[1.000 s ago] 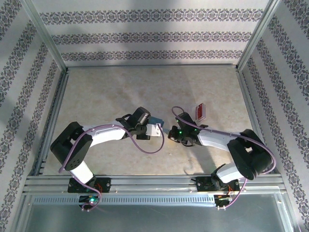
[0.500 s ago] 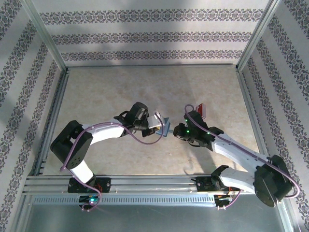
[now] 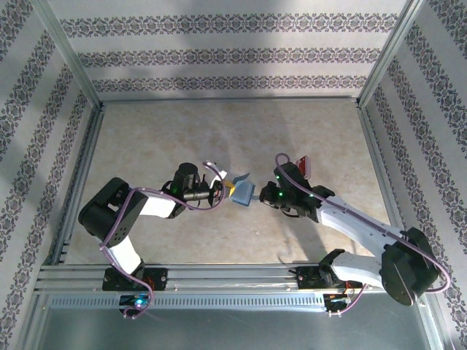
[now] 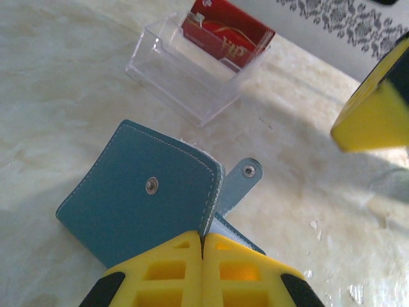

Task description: Put the credit cards into the card holder

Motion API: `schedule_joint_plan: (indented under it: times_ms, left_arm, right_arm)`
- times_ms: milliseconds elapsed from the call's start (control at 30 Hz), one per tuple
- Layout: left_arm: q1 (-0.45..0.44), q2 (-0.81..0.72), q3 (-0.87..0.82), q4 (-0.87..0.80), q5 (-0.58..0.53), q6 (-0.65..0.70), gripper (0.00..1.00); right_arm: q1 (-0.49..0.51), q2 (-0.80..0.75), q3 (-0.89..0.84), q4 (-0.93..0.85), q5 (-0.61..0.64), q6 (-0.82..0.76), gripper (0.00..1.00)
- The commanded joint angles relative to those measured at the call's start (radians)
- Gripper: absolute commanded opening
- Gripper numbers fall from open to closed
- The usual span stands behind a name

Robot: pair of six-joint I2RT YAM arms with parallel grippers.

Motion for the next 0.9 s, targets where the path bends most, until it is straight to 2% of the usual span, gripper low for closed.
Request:
schedule_joint_plan:
  times_ms: [0, 267, 567, 600, 733, 867]
  left_arm:
    - [0.003, 0.034, -0.008, 0.134, -0.019, -0.151, 0.0]
    - [0.03, 0.068, -0.019, 0.153, -0.059, -0.207, 0.0]
    - [0.068, 0.063, -0.033, 0.154, -0.077, -0.234, 0.0]
    - [0.072, 0.059, -0.033, 0.154, -0.078, -0.239, 0.02]
    - [0.093, 0.034, -0.017, 0.142, -0.062, -0.245, 0.23]
    - [0.144, -0.043, 0.059, -0.012, -0.024, -0.247, 0.47]
  right_arm:
    - [0.013, 0.091, 0.058, 0.06, -0.015, 0.008, 0.05]
    - [0.012, 0.341, 0.193, 0.153, -0.043, 0.003, 0.0]
    - [0.007, 0.614, 0.32, 0.262, -0.129, -0.001, 0.0]
    - [0.007, 0.629, 0.32, 0.265, -0.128, 0.0, 0.0]
    - [-0.002, 0.67, 0.286, 0.286, -0.134, -0.002, 0.0]
    - [0.004, 0.631, 0.26, 0.229, -0.097, -0.039, 0.0]
